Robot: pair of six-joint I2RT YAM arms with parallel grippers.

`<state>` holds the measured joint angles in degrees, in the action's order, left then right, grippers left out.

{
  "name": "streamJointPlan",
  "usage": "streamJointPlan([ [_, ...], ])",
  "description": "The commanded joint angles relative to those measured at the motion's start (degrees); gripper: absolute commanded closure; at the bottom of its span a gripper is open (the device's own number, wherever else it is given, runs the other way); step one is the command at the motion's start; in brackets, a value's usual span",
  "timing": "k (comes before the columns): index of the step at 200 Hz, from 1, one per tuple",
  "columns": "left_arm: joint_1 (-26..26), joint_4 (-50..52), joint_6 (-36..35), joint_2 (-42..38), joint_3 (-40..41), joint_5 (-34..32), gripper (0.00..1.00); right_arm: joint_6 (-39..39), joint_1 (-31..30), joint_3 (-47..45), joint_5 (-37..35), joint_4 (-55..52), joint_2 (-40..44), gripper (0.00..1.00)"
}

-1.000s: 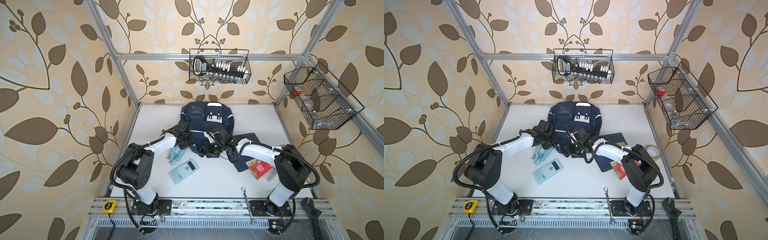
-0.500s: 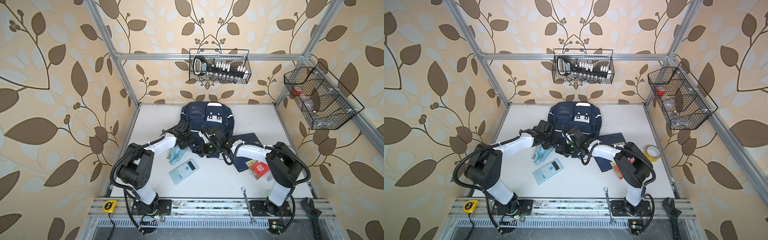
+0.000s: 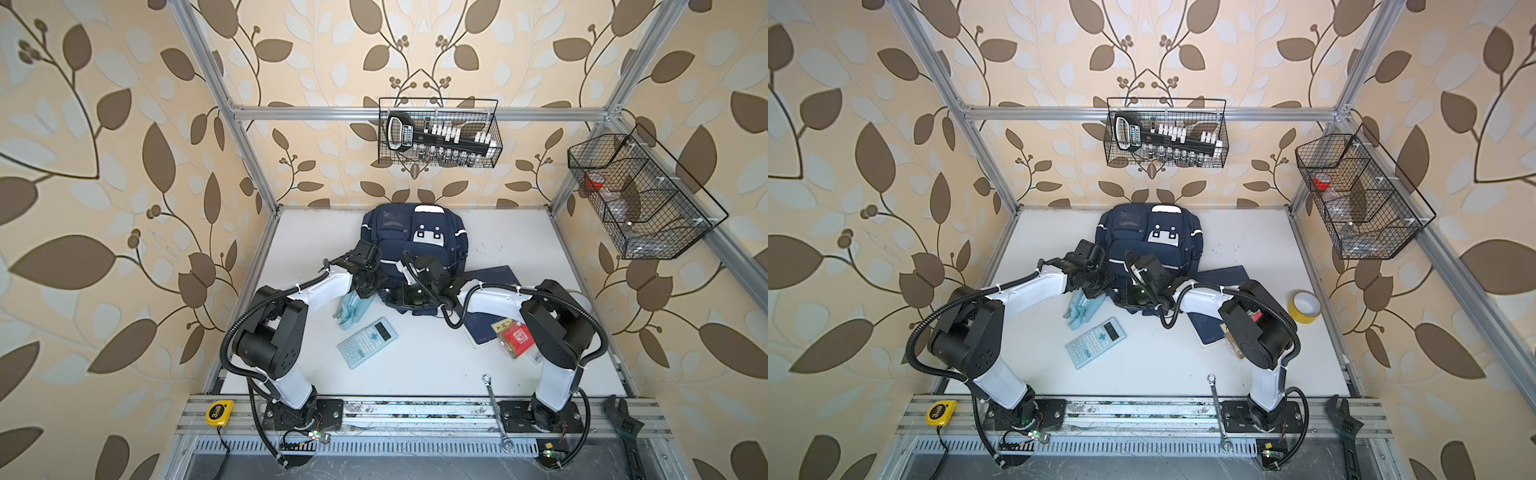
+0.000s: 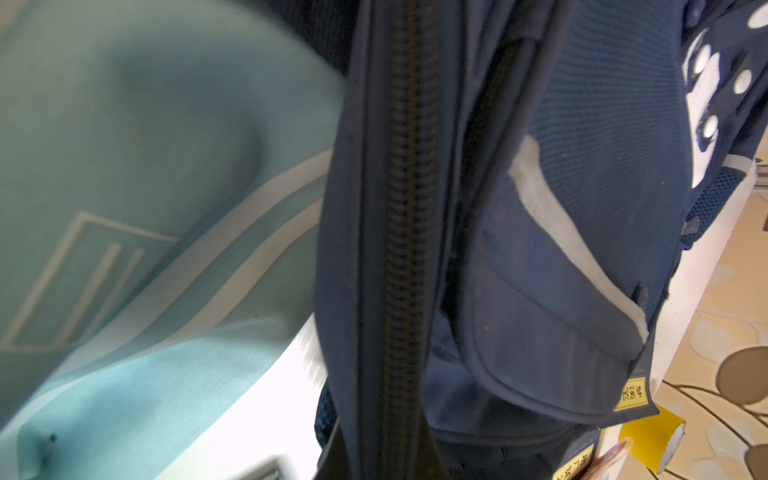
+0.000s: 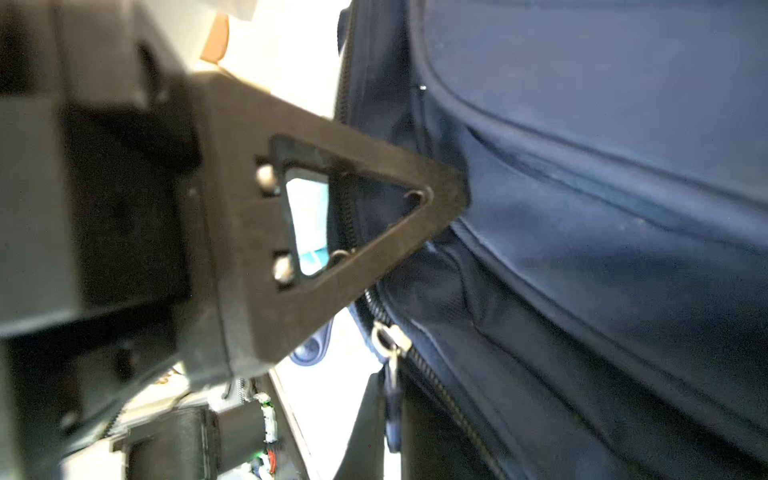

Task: Pack books, pencil case, and school supplies into a backpack
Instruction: Unzip the student bag at the top-center of the table.

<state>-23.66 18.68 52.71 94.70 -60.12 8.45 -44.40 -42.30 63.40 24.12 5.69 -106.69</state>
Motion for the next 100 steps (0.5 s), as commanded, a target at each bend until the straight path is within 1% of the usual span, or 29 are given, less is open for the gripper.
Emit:
streamJointPlan([
  [1, -0.25, -0.85, -0.85, -0.91, -1.56, -2.62, 1.0, 0.83, 0.01, 0.31, -1.31, -3.06, 0.6, 1.0],
  [12, -0.25, -0.36, -1.43, -0.74, -1.84, -3.31, 1.0, 1.98, -0.06, 0.9, -2.66, -7.41, 2.07, 1.0],
  [21, -0.25, -0.27, -1.94, -0.74, -1.85, -4.03, 1.0, 3.51, -0.14, 1.93, -4.58, -13.5, 3.48, 1.0],
  [38, -0.25, -0.39, -2.82, -0.7, -1.35, -5.38, 1.0, 7.45, -0.37, 5.11, -12.53, -28.15, 5.27, 1.0],
  [48, -0.25, -0.33, -3.09, -0.55, -1.14, -6.11, 1.0, 9.24, 0.16, 5.57, -16.06, -34.56, 6.08, 1.0],
  [67, -0.25, 0.08, -3.31, -0.8, -1.16, -7.33, 1.0, 11.74, 0.91, 1.99, -20.31, -39.48, 9.79, 1.0],
  [85, -0.25, 1.32, -3.31, -2.69, -1.66, -7.72, 1.0, 13.84, 2.4, -1.64, -25.07, -42.78, 11.86, 1.0],
  [92, -0.25, 1.74, -3.31, -3.99, -1.91, -8.1, 1.0, 14.62, 4.85, -2.48, -27.02, -44.15, 11.9, 1.0],
  [100, -0.25, 2.31, -3.31, -5.61, -2.09, -8.75, 1.0, 15.4, 6.37, -2.87, -31.25, -45.34, 11.64, 1.0],
])
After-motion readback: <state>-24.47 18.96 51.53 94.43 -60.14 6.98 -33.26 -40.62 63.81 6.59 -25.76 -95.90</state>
